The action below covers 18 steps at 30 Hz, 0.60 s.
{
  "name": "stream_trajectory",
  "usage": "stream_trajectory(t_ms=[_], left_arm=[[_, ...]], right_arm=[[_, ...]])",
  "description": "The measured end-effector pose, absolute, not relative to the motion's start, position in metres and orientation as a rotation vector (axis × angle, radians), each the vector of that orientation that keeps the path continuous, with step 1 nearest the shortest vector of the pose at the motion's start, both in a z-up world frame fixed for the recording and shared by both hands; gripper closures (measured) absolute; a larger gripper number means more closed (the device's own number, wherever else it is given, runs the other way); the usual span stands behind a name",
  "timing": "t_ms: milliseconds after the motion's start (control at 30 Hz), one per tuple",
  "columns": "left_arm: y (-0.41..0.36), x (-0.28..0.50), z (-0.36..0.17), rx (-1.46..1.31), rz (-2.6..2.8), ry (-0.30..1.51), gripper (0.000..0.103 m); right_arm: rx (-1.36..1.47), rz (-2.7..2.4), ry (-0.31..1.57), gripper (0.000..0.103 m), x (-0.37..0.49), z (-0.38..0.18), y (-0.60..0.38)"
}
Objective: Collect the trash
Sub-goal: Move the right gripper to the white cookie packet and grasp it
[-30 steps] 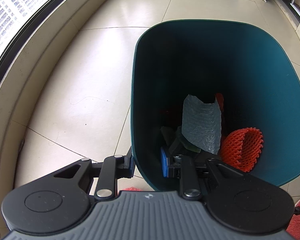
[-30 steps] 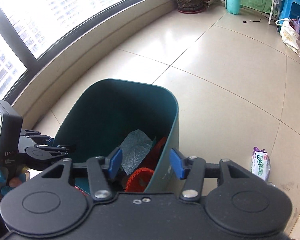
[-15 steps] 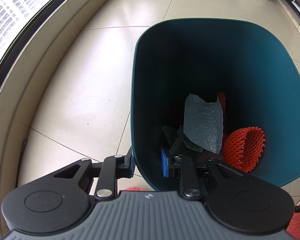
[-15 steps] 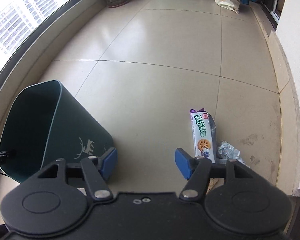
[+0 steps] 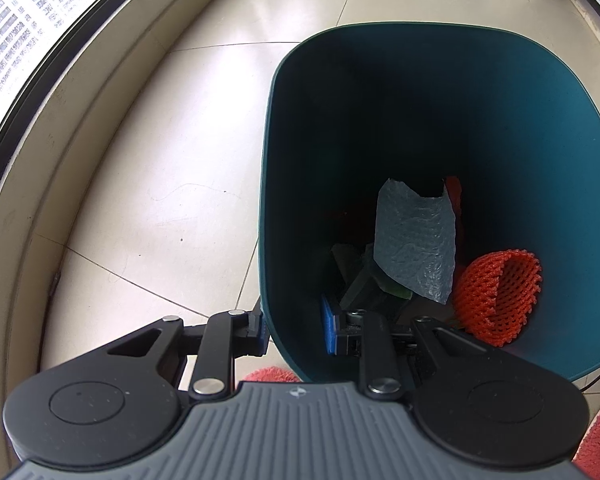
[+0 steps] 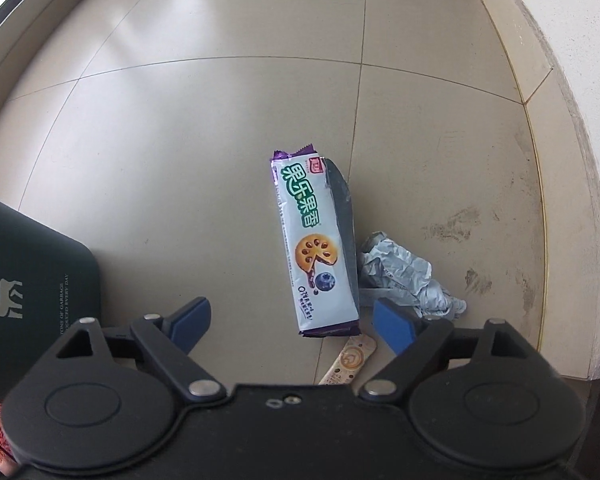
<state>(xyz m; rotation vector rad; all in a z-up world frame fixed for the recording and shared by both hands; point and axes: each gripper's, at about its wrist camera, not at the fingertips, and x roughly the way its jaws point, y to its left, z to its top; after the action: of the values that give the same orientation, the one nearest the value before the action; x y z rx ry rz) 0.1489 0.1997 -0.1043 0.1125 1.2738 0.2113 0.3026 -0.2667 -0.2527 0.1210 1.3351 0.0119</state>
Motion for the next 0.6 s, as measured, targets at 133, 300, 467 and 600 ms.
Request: stream_trajectory(t_ms=[133, 300, 467, 600], left_arm=[[0.199, 0.150, -0.107, 0.120, 0.218, 1.281, 0.079], [0.197, 0.149, -0.111, 0.130, 0.212, 1.299, 0.079], [0.194, 0.150, -0.114, 0.149, 0.215, 1.307, 0.079], [0.195, 0.151, -0.115, 0.141, 0.212, 1.315, 0.079]], right_arm=[[0.129, 0.005, 1.377, 0.013, 0.315, -0.286, -0.262], [0.010, -0.044, 1.446, 0.013, 0.322, -0.325, -0.253], [0.022, -0.063, 1.453, 0.015, 0.324, -0.339, -0.254], [0.001, -0.096, 1.456, 0.020, 0.324, -0.347, -0.251]])
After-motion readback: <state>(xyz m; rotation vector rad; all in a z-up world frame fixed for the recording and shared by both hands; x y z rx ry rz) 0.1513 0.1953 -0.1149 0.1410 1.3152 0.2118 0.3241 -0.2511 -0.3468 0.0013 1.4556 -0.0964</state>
